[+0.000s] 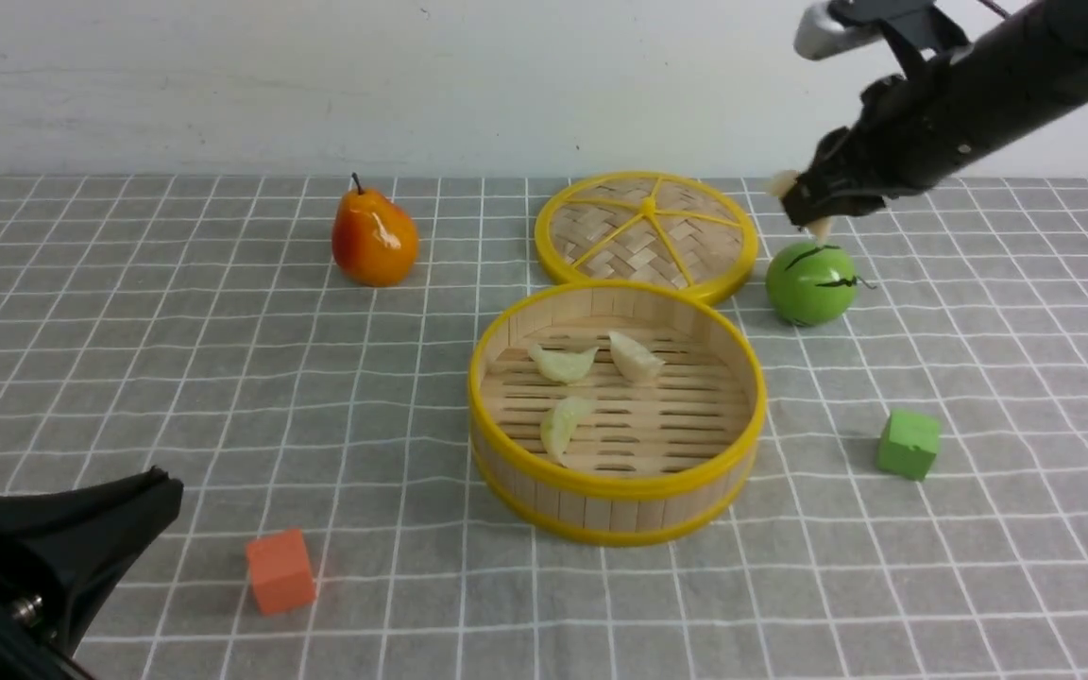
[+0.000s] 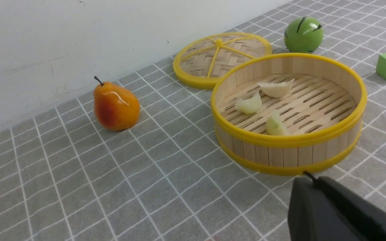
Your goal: Put the dumplings into the steamer on the table with the grey tablecloth.
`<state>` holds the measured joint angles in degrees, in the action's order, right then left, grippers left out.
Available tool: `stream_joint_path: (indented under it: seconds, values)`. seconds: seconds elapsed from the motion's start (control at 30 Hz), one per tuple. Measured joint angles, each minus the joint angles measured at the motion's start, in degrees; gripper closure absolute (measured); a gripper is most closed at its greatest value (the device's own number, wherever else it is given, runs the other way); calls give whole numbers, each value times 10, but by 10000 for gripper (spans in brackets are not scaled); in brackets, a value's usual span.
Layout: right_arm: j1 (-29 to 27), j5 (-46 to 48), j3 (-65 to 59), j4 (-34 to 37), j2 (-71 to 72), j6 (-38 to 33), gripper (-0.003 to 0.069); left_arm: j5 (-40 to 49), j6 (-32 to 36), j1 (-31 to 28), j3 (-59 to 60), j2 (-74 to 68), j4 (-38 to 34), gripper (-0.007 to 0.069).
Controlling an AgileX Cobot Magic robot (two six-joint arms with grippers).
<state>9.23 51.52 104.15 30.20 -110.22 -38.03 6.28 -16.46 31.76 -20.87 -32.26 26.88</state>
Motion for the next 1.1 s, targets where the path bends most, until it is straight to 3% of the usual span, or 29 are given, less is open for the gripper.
stream_joint_path:
  seconds: [0.17,0.33,0.47,0.6,0.73,0.83,0.97,1.1]
  values:
    - [56,1,-14,44,-38,-89,459,-10,0,0,0,0,0,638]
    - [92,7,-21,2,-120,-112,459,-18,0,0,0,0,0,638]
    - [97,6,-23,-24,-150,-103,456,-25,0,0,0,0,1,638]
    - [97,8,-17,-36,-151,-80,349,-31,0,0,0,0,1,638]
    - [97,42,24,-94,-144,-44,207,-46,0,0,0,0,2,638]
    - [97,86,60,-134,-129,-20,165,-48,0,0,0,0,2,638]
    - [97,138,101,-168,-75,9,164,-49,0,0,0,0,2,638]
    - [97,168,109,-172,19,30,229,-40,0,0,0,0,2,636]
